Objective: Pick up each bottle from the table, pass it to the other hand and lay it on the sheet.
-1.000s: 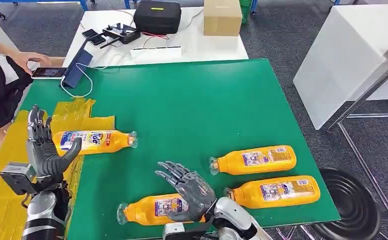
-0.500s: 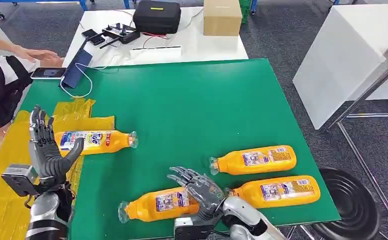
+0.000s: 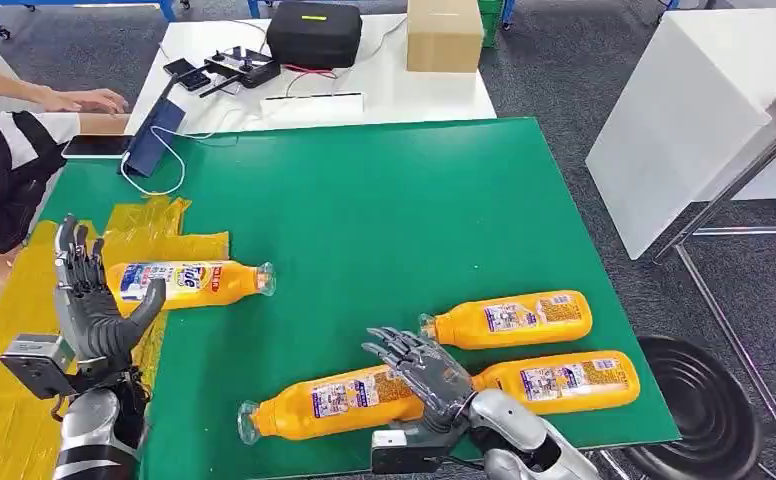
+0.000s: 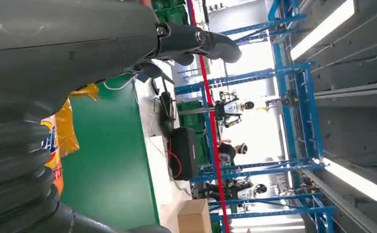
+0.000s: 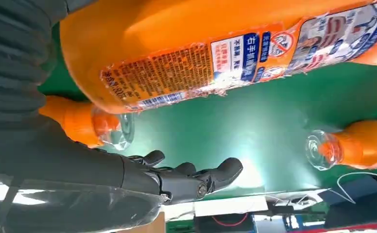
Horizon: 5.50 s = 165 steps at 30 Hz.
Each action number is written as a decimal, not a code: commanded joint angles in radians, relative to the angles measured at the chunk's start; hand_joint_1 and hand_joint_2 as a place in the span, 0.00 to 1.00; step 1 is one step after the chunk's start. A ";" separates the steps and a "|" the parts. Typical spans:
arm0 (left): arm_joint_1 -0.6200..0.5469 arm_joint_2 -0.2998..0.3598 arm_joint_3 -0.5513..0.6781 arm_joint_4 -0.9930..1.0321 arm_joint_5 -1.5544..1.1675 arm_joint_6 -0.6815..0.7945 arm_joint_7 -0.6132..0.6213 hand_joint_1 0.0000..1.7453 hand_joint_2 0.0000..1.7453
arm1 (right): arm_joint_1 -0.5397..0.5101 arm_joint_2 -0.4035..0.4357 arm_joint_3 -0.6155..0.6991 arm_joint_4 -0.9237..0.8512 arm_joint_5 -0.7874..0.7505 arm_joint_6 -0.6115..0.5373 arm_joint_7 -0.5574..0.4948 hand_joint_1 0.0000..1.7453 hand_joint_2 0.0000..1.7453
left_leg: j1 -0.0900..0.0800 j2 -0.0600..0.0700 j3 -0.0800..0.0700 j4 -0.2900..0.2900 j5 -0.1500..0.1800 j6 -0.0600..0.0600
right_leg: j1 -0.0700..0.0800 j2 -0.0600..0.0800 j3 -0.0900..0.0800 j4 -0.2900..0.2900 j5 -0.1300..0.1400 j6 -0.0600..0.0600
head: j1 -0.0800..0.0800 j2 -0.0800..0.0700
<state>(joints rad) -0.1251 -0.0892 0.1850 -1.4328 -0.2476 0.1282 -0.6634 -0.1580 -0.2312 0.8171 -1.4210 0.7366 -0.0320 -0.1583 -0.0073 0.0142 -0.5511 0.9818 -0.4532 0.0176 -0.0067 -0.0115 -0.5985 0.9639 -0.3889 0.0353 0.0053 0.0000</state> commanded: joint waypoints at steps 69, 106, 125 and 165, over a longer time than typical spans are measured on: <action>-0.144 -0.041 -0.116 0.189 0.008 -0.025 -0.022 0.00 1.00 | -0.435 0.385 0.372 0.729 0.107 0.068 0.069 0.96 1.00 | 0.002 -0.002 0.002 0.000 0.001 -0.002 | 0.002 -0.001 0.002 0.000 -0.001 0.000 | 0.000 0.000; -0.095 -0.049 -0.093 0.093 -0.009 -0.045 0.007 0.00 1.00 | -0.348 0.415 0.047 0.621 0.346 -0.183 0.236 0.84 1.00 | 0.003 -0.001 0.003 0.001 -0.001 -0.002 | 0.003 0.001 0.003 0.001 -0.001 -0.001 | 0.000 0.000; -0.079 -0.053 -0.089 0.083 -0.010 -0.046 0.007 0.00 1.00 | -0.298 0.412 -0.018 0.517 0.349 -0.250 0.211 1.00 1.00 | 0.003 -0.002 0.004 0.001 -0.002 -0.003 | 0.003 0.000 0.005 0.001 -0.002 -0.001 | 0.000 0.000; -0.148 -0.044 -0.444 0.279 0.349 -0.541 0.188 0.00 1.00 | -0.124 0.487 -0.364 0.348 0.297 -0.666 0.009 1.00 1.00 | 0.002 -0.002 0.003 0.000 -0.001 -0.002 | 0.002 0.000 0.003 -0.001 -0.001 0.000 | 0.000 0.000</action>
<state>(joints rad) -0.2245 -0.1636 -0.2052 -1.2573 0.0996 -0.4009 -0.4860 -0.2547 0.2537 0.4696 -1.1143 1.0326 -0.6691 -0.1396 -0.0063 0.0143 -0.5512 0.9819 -0.4528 0.0171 -0.0052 -0.0111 -0.5990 0.9642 -0.3886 0.0354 0.0053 0.0000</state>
